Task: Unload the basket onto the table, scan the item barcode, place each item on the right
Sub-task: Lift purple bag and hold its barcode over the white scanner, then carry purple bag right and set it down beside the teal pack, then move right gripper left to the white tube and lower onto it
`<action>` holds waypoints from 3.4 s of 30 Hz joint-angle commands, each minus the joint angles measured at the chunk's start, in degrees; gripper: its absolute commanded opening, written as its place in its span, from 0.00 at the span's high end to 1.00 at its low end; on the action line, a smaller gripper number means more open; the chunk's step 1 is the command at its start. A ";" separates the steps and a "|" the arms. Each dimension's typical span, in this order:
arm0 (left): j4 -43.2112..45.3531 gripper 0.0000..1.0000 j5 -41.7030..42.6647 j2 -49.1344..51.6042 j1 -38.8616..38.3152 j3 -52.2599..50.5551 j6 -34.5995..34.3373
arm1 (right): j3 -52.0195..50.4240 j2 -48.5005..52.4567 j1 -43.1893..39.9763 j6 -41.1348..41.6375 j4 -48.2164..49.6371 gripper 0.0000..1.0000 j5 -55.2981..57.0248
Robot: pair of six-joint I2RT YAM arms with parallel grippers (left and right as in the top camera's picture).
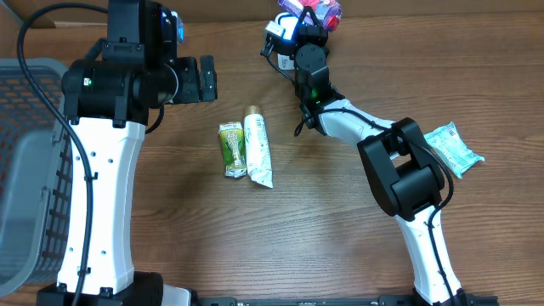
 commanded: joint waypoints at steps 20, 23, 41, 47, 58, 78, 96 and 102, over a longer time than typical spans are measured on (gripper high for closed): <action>0.22 0.01 -0.33 0.11 -0.11 0.52 0.48 | 1.36 -31.71 1.92 47.04 -46.23 0.96 -0.39; 0.22 0.01 -0.31 0.11 -0.11 0.52 0.48 | 1.36 -39.01 1.36 69.61 -59.25 0.96 -6.69; 0.22 0.00 -0.33 0.11 -0.11 0.52 0.48 | -12.74 -46.82 -28.41 122.09 -97.07 0.96 -32.39; 0.22 0.00 -0.31 0.11 -0.11 0.52 0.48 | -28.65 -46.82 -36.28 125.98 -78.88 0.96 -32.02; 0.22 0.00 -0.31 0.11 -0.11 0.52 0.48 | -39.98 -46.82 -40.41 125.37 -62.03 0.79 -27.36; 0.22 0.00 -0.31 0.11 -0.11 0.52 0.48 | -17.64 -51.17 -27.34 106.09 -87.06 0.22 -49.18; 0.22 0.01 -0.33 0.11 -0.11 0.52 0.48 | -17.59 -31.30 0.44 111.58 -70.99 0.33 -52.89; 0.20 0.00 -0.33 0.11 -0.11 0.52 0.48 | -17.73 -25.88 0.55 111.60 -69.16 0.35 -60.06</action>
